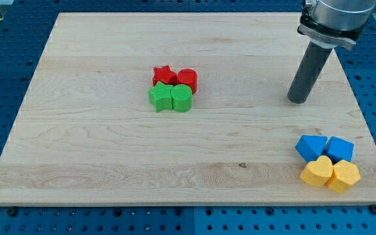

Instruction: Push the green circle along with the green star left a bit

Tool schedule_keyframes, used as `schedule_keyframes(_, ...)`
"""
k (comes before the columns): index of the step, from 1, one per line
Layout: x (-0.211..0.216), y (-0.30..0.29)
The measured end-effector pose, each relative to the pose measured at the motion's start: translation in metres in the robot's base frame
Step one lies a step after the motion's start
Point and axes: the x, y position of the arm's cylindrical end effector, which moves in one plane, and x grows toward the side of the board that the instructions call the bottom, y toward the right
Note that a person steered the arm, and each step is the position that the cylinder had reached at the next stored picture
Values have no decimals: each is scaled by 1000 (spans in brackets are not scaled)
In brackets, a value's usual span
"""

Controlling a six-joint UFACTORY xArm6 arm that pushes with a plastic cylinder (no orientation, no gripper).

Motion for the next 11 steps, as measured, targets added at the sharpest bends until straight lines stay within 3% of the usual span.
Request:
schedule_keyframes(4,0,-28)
schedule_keyframes(11,2,-235)
